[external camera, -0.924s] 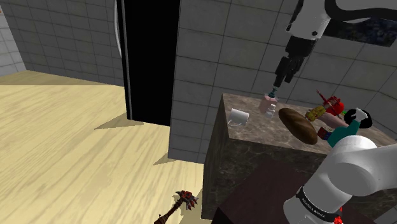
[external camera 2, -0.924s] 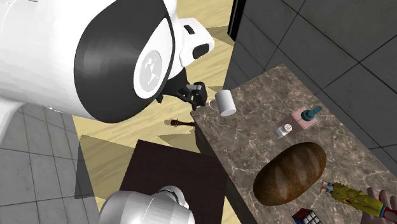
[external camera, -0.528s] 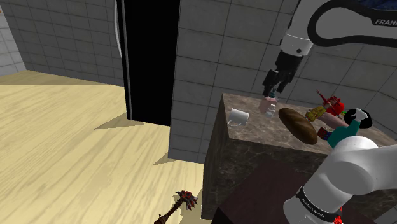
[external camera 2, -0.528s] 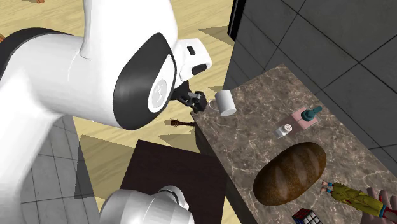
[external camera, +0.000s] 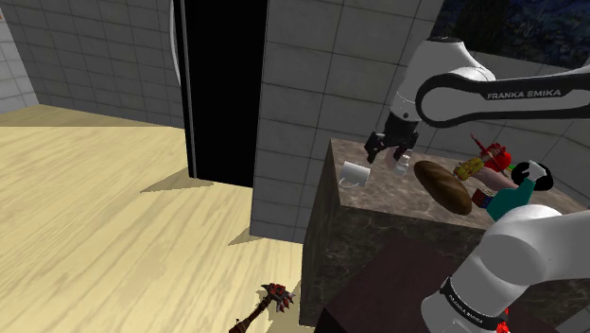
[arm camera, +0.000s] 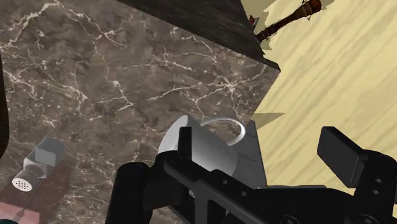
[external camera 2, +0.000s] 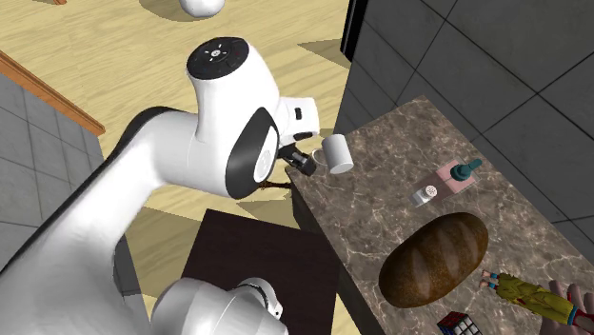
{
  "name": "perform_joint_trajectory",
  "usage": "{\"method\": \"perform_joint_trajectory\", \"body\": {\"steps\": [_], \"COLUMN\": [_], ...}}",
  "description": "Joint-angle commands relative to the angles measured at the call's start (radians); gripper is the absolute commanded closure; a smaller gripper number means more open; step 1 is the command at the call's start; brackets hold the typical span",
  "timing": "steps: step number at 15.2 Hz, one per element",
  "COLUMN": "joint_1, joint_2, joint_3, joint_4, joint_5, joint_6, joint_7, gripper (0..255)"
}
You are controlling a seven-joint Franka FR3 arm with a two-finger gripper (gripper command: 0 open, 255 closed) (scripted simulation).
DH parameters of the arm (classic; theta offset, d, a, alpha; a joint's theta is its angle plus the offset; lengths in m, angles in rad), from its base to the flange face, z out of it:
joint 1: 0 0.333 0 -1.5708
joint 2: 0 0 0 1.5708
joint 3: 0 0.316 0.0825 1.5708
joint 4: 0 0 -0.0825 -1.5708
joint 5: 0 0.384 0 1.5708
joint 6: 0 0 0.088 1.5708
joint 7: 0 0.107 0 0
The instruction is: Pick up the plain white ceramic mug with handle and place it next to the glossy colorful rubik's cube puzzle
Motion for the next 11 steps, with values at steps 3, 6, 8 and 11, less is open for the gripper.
{"method": "perform_joint_trajectory", "body": {"steps": [3, 6, 8, 11], "joint_1": [-0.076, -0.155, -0.222, -0.354], "joint_2": [0.096, 0.193, 0.266, 0.385], "joint_3": [0.065, 0.122, 0.169, 0.258], "joint_4": [-0.065, -0.091, -0.097, -0.087], "joint_5": [-0.036, -0.088, -0.140, -0.259], "joint_6": [0.200, 0.346, 0.438, 0.561], "joint_7": [0.168, 0.307, 0.414, 0.605], "gripper": [0, 0, 0, 0]}}
